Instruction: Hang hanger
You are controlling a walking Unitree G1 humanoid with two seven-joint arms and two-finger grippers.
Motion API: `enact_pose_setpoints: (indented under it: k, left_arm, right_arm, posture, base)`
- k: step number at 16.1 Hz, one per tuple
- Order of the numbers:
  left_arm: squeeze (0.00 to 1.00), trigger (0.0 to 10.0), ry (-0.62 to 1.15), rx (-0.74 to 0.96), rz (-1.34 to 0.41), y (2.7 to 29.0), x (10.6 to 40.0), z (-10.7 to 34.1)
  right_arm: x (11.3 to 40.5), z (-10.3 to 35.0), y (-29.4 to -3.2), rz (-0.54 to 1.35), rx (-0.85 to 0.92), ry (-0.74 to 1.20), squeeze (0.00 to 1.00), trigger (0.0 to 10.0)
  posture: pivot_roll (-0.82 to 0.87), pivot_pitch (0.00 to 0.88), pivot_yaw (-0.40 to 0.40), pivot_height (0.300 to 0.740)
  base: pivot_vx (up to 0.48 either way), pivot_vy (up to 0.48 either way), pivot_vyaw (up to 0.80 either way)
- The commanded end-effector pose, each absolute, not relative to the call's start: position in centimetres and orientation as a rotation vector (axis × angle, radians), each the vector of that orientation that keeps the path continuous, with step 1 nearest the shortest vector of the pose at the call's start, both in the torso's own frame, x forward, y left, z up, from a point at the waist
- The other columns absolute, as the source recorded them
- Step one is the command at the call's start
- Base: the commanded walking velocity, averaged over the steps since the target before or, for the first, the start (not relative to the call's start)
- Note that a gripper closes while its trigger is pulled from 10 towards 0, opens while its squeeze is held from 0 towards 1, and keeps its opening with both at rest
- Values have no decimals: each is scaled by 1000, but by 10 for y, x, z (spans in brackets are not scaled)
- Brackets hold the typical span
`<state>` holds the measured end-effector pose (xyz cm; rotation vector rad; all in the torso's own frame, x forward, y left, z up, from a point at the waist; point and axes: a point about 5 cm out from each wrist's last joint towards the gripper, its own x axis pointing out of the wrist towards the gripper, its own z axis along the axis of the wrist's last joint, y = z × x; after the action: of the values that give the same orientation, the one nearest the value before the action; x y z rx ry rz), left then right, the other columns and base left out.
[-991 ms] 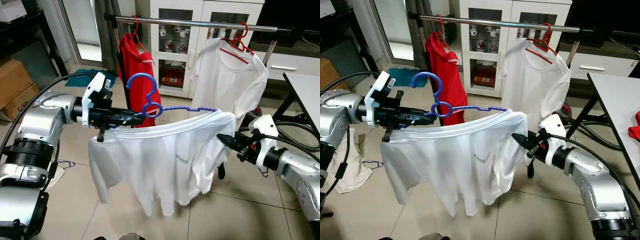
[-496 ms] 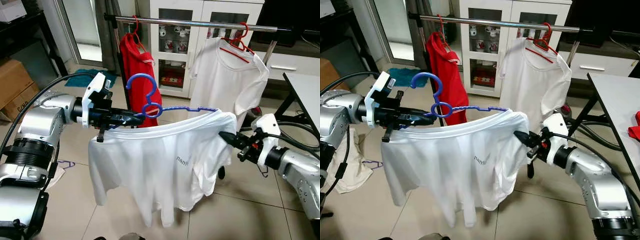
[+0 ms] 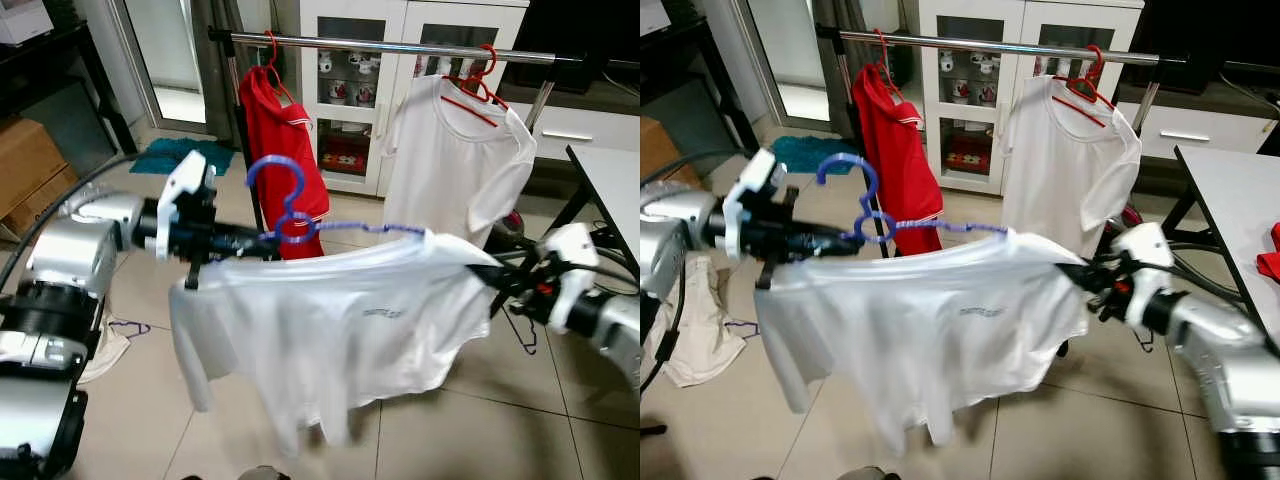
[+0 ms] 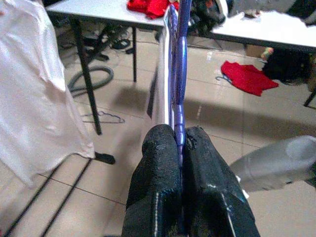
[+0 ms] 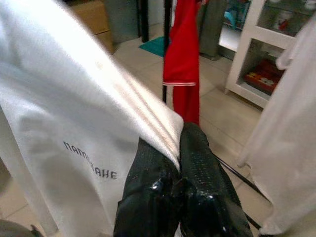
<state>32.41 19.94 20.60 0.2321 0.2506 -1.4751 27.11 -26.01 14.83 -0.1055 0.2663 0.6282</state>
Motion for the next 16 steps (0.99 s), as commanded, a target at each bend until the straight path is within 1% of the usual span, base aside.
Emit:
enact_pose_setpoints:
  k: [1,3,5,7,10,13,14,16]
  left_arm:
    - [0,0,284,263,-1465,207,322,207]
    - [0,0,310,267,-1482,205,319,201]
    - [0,0,334,277,-1498,202,316,195]
    - [0,0,372,333,-1464,203,317,188]
    - [0,0,392,382,-1378,211,321,186]
    - [0,0,356,452,-1252,218,330,186]
    - [0,0,347,459,-1235,217,332,185]
    - [0,0,350,463,-1278,213,329,182]
  right_arm:
    - [274,162,-281,541,-143,230,0,0]
    - [278,170,-288,502,-145,201,0,0]
    - [281,173,-287,515,-141,188,0,0]
    - [282,174,-284,541,-148,186,0,0]
    - [279,169,-292,542,-188,233,0,0]
    - [275,168,-296,552,-196,256,0,0]
    - [273,169,-296,559,-184,254,0,0]
    - [274,171,-294,574,-168,241,0,0]
  posture:
    - [-2,0,45,740]
    - [-5,0,45,740]
    - [-6,0,43,740]
    - [-6,0,41,740]
    - [-5,0,41,740]
    - [-8,0,41,740]
    - [-8,0,40,740]
    - [-11,0,39,740]
  base:
    - [0,0,0]
    - [0,0,0]
    - [0,0,0]
    - [0,0,0]
    - [0,0,0]
    - [0,0,0]
    - [0,0,0]
    - [0,0,0]
